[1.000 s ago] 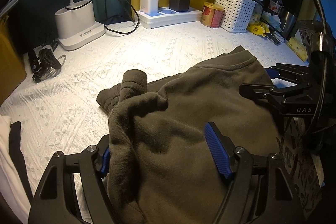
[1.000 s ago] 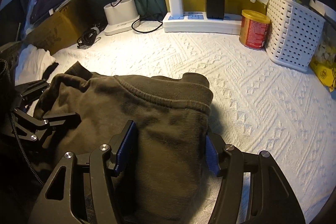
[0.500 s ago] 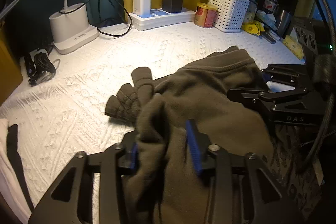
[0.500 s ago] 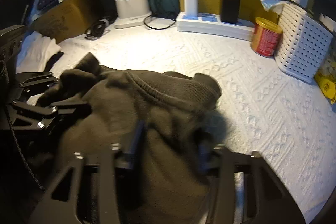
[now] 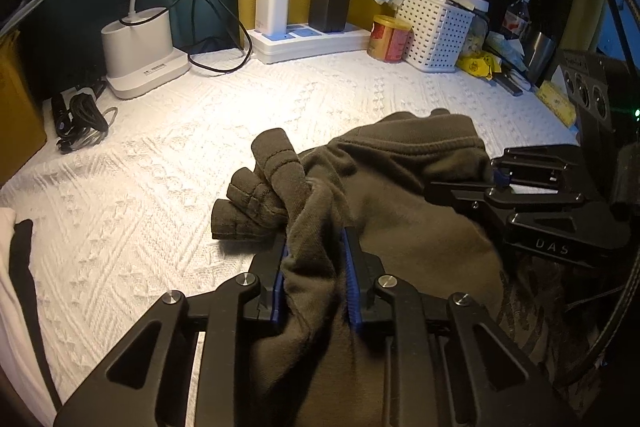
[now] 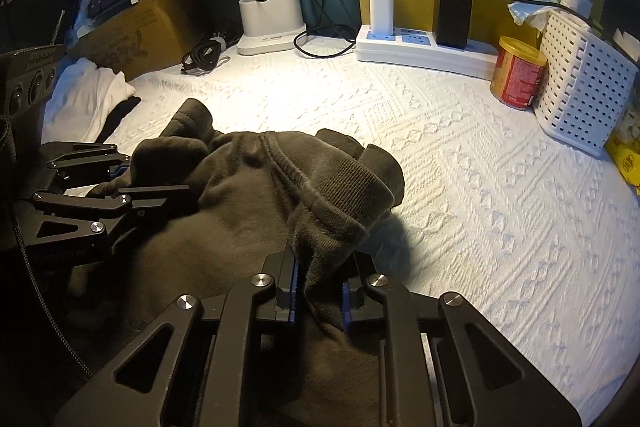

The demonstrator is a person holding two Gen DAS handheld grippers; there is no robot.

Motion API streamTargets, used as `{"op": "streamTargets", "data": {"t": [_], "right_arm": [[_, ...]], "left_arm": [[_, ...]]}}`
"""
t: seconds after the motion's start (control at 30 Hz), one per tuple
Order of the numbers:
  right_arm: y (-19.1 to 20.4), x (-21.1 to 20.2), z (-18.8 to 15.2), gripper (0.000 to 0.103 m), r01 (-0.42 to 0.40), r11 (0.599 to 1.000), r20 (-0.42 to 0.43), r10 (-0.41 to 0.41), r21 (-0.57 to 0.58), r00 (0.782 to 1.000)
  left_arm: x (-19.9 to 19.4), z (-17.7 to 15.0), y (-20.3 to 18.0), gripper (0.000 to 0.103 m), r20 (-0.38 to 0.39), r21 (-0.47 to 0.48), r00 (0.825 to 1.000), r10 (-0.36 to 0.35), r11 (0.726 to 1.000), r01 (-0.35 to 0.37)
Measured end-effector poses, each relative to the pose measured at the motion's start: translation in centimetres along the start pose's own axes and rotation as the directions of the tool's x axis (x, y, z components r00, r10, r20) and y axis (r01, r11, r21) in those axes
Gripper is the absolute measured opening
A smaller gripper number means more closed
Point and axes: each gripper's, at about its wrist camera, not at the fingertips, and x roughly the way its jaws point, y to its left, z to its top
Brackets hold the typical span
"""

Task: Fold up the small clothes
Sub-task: 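Lift the folded shirt off the bedspread with both grippers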

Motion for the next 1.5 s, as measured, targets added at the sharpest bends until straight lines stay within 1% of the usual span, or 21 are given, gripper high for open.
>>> {"op": "streamTargets", "data": {"t": [0.27, 0.63, 1.17, 1.5], "right_arm": [[0.3, -2.0, -0.5, 0.016, -0.008, 1.000, 0.041, 0.007, 0.023, 0.999], [1.9, -5.5, -0.9, 0.015, 0.011, 1.000, 0.096, -0.012, 0.014, 0.995], [5.9, -11.5, -2.1, 0.015, 0.058, 0.998, 0.195, -0.053, -0.021, 0.979], [7.6, -15.7, -3.1, 0.015, 0.082, 0.996, 0.271, -0.068, -0.040, 0.960]], "left_arm": [[-1.8, -0.2, -1.1, 0.021, 0.069, 0.009, 0.997, 0.017, 1.000, -0.018], [-5.2, -0.6, -2.2, 0.021, 0.145, 0.003, 0.989, -0.004, 1.000, 0.004], [-10.3, -1.9, -4.2, 0.020, 0.259, 0.017, 0.966, -0.008, 1.000, 0.003], [-13.5, -2.6, -5.5, 0.019, 0.323, 0.045, 0.946, -0.004, 0.999, -0.011]]}}
